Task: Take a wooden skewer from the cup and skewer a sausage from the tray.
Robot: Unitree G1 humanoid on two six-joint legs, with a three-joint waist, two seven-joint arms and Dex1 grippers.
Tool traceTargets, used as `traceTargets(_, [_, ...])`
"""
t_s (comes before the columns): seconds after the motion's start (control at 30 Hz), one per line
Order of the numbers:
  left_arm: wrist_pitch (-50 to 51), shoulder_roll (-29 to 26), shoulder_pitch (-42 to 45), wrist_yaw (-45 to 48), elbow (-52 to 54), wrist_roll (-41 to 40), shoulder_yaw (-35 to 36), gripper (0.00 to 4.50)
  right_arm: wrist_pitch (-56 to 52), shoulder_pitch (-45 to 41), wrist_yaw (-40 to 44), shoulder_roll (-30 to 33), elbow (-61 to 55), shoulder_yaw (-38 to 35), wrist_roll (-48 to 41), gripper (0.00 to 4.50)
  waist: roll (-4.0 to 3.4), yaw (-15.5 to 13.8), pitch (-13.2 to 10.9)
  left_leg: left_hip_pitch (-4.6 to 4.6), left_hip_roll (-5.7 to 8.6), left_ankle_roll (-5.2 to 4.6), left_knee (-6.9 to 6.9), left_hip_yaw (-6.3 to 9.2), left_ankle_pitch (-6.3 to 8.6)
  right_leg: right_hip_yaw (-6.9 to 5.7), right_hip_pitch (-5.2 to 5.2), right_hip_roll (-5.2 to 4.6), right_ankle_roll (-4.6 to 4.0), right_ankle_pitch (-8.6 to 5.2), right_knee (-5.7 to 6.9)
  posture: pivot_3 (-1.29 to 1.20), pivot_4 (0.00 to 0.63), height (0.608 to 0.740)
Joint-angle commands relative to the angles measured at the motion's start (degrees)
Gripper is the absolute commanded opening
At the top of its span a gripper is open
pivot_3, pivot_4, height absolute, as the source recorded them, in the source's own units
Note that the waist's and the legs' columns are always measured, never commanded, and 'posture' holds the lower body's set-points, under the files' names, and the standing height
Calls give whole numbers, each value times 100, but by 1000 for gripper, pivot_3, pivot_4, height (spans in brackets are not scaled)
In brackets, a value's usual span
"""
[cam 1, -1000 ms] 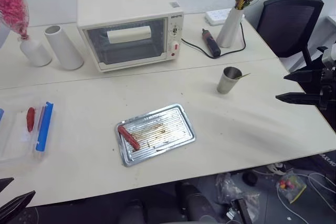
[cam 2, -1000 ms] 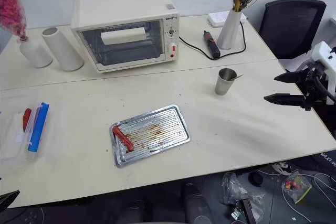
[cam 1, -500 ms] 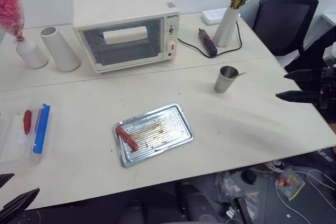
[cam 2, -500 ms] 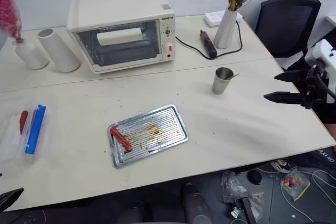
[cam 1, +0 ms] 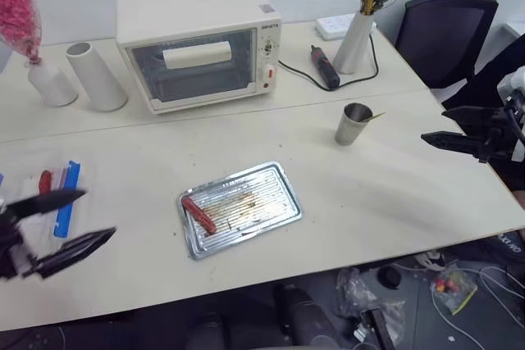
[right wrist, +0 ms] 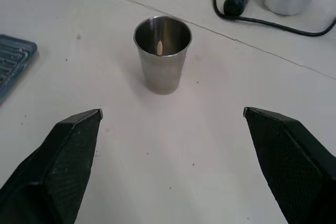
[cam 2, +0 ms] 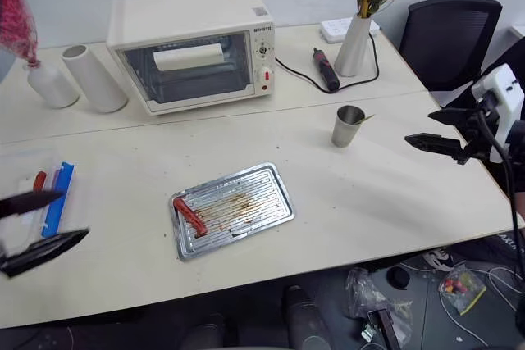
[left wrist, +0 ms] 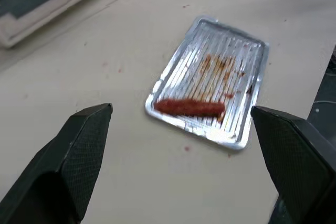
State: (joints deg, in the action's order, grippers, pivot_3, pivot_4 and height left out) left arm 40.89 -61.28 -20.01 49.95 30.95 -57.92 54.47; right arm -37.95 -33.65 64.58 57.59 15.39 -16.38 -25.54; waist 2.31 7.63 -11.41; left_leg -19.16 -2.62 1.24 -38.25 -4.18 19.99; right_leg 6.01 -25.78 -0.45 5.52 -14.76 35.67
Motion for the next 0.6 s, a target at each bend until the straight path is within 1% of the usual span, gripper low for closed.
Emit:
traceTargets(0.03, [-36, -316, 1068, -189, -165, -254, -967, 4481, -652, 306, -957, -587, -973, -657, -573, 4500, 1, 39, 0, 0, -1, 3, 0, 0, 1, -1, 0, 1, 14, 9, 0, 0, 150, 740])
traceTargets(0.13, [-41, -260, 2271, -358, -302, -249, -2049, 4481, -892, 596, -1775, -1316, -1809, -834, -821, 4500, -1, 55, 0, -6, 1, 14, 9, -7, 11, 17, 2, 6, 22, 13, 17, 0, 150, 740])
traceTargets(0.23, [-83, 23, 3141, -469, -413, 18, -2981, 4481, -970, 538, -2504, -1944, -2085, -910, -958, 4500, -5, 36, -1, -8, -1, 19, 11, -4, 15, 21, -5, 16, 20, 12, 20, 0, 150, 740])
traceTargets(0.3, [-93, 231, 3590, -528, -497, 210, -3425, 4481, -944, 434, -2793, -2170, -2120, -822, -947, 4500, -5, 28, -1, -8, 0, 20, 8, 1, 14, 18, -6, 16, 20, 12, 19, 0, 150, 740])
traceTargets(0.43, [-103, 717, 4298, -738, -621, 483, -4012, 4481, -823, 99, -3196, -2424, -1803, -626, -814, 4500, -5, 4, -1, -15, 7, 22, -5, 3, 12, 21, -24, 8, 28, 17, 18, 0, 150, 740])
traceTargets(0.6, [-21, 1066, 4684, -903, -650, 589, -4150, 4481, -673, -121, -3224, -2440, -1484, -514, -778, 4500, -4, 1, 0, -20, 14, 18, -3, 4, 12, 22, -23, 3, 34, 20, 9, 0, 150, 740])
